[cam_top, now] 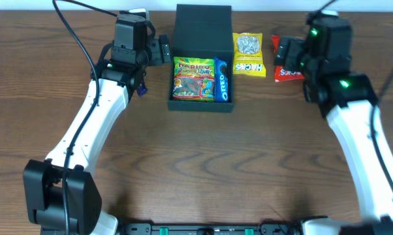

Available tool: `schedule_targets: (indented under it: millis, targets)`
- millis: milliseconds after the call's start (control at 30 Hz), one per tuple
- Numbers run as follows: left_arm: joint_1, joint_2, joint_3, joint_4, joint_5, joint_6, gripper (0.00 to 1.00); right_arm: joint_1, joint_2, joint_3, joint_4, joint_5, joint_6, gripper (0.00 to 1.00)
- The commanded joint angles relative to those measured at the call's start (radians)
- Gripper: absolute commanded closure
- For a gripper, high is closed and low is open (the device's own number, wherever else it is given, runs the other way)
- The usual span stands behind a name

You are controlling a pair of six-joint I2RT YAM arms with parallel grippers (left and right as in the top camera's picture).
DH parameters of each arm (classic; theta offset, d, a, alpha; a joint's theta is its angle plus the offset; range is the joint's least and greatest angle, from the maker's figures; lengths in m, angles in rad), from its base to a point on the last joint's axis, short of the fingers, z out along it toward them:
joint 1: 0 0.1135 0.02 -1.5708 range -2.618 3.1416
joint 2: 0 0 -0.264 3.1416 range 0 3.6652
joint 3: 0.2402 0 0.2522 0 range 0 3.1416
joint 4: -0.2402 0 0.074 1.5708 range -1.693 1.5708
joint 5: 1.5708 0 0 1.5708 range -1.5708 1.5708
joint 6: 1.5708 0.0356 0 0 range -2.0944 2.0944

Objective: Pack container
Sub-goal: 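Withdraw the left gripper and grasp the yellow HACKS bag with the right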

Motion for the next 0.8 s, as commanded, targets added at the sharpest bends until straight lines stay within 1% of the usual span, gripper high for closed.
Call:
schedule_targets:
  millis: [0,100,233,367,467,567,767]
  targets:
    - [0.001,-0.017,0.013,-0.006,-0.014,0.052,0.05,-0.008,0.099,0.006,0.095,-0.042,-0.076,0.06]
    - [0.001,-0.017,0.013,-0.006,-0.017,0.056,0.05,-0.008,0.182,0.006,0.205,-0.068,-0.105,0.06]
    - [0.001,-0.017,0.013,-0.005,-0.017,0.057,0.05,-0.008,0.294,0.006,0.340,-0.110,-0.103,0.11]
    - [0.001,-0.017,0.013,-0.005,-0.016,0.098,0.05,-0.007,0.383,0.006,0.454,-0.113,-0.100,0.17]
    - [0.001,-0.017,0.013,-0.006,-0.015,0.098,0.05,-0.004,0.450,0.006,0.543,-0.113,-0.100,0.18]
    - [0.001,-0.017,0.013,-0.006,-0.013,0.097,0.05,-0.005,0.531,0.006,0.607,-0.113,-0.088,0.19]
    - [0.001,-0.017,0.013,-0.019,-0.013,0.097,0.05,-0.002,0.628,0.006,0.659,-0.145,-0.066,0.21]
